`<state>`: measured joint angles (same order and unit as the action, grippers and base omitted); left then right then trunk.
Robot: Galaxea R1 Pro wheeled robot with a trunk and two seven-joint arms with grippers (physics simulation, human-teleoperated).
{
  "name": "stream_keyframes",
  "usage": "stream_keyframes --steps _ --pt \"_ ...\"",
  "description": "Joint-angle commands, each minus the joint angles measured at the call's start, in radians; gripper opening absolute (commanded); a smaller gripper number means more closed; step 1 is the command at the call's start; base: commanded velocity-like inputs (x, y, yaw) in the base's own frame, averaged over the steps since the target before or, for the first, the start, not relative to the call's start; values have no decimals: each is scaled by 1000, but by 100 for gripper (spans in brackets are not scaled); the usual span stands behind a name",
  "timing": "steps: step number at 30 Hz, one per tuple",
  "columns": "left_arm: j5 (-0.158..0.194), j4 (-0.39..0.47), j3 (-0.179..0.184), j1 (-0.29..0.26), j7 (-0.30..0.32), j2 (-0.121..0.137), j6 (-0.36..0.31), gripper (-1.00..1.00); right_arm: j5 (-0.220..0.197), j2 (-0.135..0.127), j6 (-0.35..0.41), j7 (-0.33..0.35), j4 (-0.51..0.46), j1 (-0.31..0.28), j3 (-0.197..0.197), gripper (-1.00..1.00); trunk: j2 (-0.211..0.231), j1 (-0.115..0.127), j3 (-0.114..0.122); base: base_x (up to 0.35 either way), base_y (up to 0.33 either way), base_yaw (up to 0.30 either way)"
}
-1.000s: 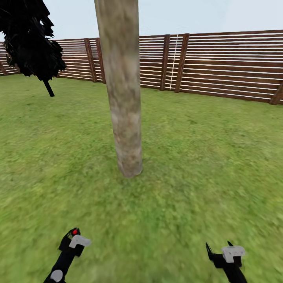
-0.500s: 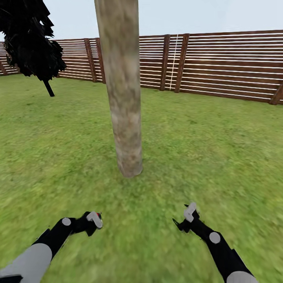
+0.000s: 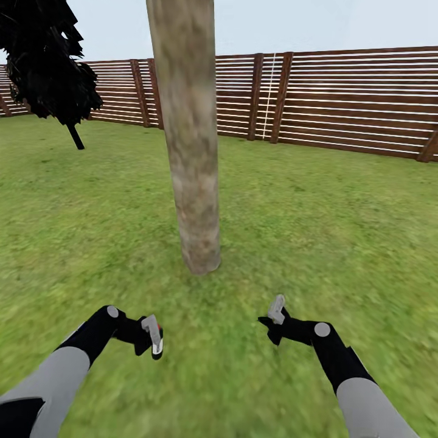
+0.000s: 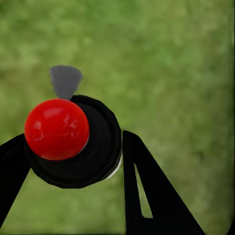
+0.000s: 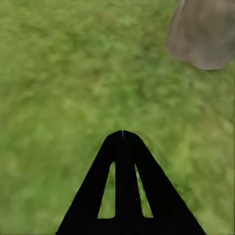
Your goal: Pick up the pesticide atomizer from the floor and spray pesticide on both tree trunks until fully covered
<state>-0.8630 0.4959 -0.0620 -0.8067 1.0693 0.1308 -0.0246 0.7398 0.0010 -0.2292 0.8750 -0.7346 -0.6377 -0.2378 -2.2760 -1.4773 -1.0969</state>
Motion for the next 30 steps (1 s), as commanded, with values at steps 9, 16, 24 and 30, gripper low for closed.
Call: stream_keyframes --steps 9,16,24,30 --pt "-16 -7 58 7 15 -58 -10 -100 0 71 1 131 -2 -7 2 -100 0 0 0 0 0 0" --pt "-16 -4 133 2 15 -116 -55 -100 0 130 1 191 5 -19 2 -100 0 0 0 0 0 0" --pt "-11 2 134 0 16 -154 -54 -100 -2 146 1 192 11 -19 87 -100 0 0 0 0 0 0" --pt "-8 3 133 0 17 -184 -43 -100 -2 145 1 191 9 -19 95 -100 0 0 0 0 0 0"
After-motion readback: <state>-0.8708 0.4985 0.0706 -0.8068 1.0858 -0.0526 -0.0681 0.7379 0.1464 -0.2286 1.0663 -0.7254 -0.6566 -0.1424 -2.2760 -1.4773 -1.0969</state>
